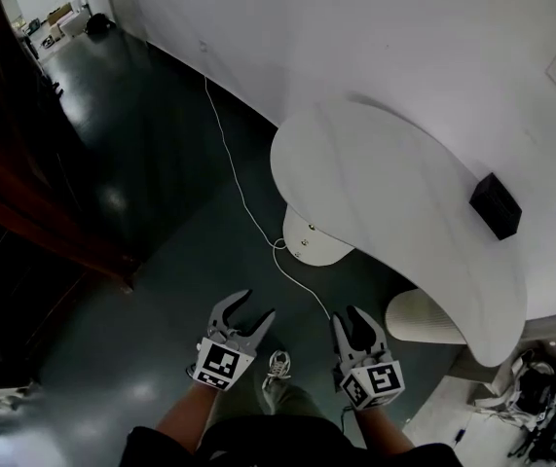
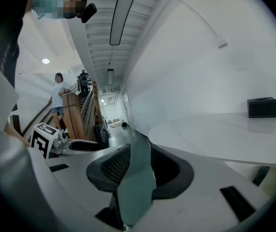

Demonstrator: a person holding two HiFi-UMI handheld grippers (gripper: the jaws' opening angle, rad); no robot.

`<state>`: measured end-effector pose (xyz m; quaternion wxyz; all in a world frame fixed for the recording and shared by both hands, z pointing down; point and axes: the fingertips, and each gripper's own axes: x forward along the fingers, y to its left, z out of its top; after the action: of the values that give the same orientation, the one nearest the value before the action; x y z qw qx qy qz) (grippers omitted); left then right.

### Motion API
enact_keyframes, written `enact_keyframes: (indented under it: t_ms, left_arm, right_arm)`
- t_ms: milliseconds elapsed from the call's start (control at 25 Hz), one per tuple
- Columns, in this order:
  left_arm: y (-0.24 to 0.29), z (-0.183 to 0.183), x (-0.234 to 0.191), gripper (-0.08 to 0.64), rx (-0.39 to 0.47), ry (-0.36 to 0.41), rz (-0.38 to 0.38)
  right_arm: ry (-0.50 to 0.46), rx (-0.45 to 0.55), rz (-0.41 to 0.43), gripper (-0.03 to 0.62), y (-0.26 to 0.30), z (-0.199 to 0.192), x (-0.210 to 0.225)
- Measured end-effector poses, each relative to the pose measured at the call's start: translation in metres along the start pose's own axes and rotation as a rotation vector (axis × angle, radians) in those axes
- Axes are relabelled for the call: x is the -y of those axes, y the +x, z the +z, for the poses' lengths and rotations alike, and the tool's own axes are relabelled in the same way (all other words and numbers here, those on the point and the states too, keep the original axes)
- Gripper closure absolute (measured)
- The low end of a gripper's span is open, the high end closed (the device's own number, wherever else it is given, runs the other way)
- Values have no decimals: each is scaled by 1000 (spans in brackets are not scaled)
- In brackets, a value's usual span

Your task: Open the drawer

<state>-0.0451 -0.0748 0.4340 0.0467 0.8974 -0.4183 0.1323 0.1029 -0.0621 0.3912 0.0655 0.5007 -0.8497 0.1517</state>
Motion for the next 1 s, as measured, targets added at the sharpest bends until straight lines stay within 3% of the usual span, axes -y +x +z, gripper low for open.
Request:
enact_keyframes:
  t_ms: [680, 1000]
  left_arm:
    - [126, -97, -52, 331, -62, 105, -203]
    - [188, -134, -64, 332, -88, 214, -285]
  right_arm:
    - [94, 9, -237, 480, 75, -63, 39]
    - [172, 62, -291, 479, 92, -109, 51]
